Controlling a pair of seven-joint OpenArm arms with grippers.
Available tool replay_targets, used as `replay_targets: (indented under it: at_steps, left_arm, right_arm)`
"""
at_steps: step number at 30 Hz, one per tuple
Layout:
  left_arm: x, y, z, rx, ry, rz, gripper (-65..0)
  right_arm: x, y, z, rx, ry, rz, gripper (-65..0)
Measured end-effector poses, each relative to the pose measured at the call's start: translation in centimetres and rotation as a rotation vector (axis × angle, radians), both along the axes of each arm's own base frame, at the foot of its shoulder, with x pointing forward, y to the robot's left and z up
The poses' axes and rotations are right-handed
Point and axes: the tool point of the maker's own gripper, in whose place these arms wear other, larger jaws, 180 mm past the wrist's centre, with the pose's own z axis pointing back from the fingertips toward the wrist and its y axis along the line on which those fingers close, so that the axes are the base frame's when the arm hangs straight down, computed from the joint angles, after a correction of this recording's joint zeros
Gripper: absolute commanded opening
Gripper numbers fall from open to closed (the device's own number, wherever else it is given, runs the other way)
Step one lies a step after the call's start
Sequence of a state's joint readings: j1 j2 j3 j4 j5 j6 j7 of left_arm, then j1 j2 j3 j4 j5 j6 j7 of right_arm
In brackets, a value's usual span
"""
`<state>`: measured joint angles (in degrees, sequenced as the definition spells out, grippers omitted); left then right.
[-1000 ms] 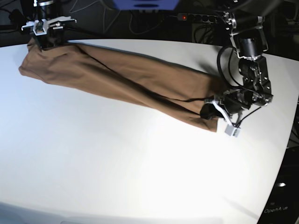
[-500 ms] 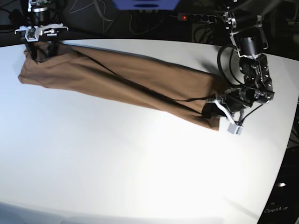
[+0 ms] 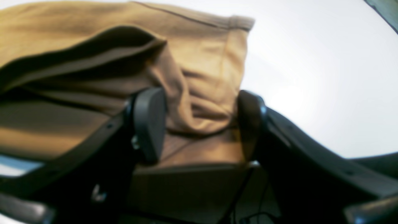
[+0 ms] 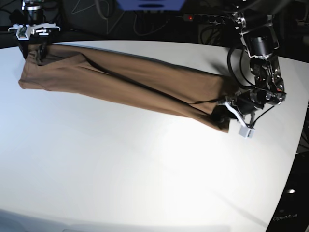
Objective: Fold the T-shirt properly
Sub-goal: 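Release and regrasp the other strip end with the right gripper, then pull the strip ends apart with both grippers to straighten it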
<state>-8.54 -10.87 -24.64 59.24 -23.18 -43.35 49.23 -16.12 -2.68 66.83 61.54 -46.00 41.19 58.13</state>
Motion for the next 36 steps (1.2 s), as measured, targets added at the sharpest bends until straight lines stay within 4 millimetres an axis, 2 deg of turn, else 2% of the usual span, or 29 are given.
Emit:
replay_targets:
  at_steps: [4,8,10,17,18,20,24,28,36]
  left_arm:
    - [0.0,0.0,0.0,0.002,0.000,-0.002,-62.4]
    - [-0.1,0.1,0.0,0.002,0.004,-0.002,-62.4]
    - [-0.1,0.1,0.0,0.002,0.005,-0.002,-62.4]
    - [-0.1,0.1,0.0,0.002,0.006,0.000,-62.4]
    - [-0.1,0.1,0.0,0.002,0.006,0.000,-62.4]
    - [-0.1,0.2,0.0,0.002,0.006,0.002,-62.4]
    - [-0.2,0.2,-0.1,0.002,0.007,0.003,-62.4]
    - [-0.6,0.2,-0.2,-0.011,-0.005,0.022,-62.4]
    - [-1.8,0.4,-0.4,-0.060,-0.012,0.062,-62.4]
  right_arm:
    - [-1.2,-1.4,0.3,-0.027,0.009,-0.053,-29.3]
    - [-0.9,-1.1,0.6,-0.031,-0.010,-0.041,-29.5]
    - [-0.7,-0.8,1.3,-0.040,-0.054,-0.028,-29.5]
    - [-1.5,-3.0,7.6,-0.118,-0.407,-0.182,-30.2]
    - [-1.6,-3.2,8.3,-0.128,-0.449,-0.198,-31.8]
    - [-1.8,-3.5,9.3,-0.139,-0.506,-0.218,-39.9]
    - [-0.9,-2.7,8.8,-0.113,-0.521,-0.222,-64.1]
    - [1.0,-1.6,8.1,-0.081,-0.525,-0.203,-64.0]
    - [1.5,0.3,5.0,0.025,-0.475,-0.203,-64.1]
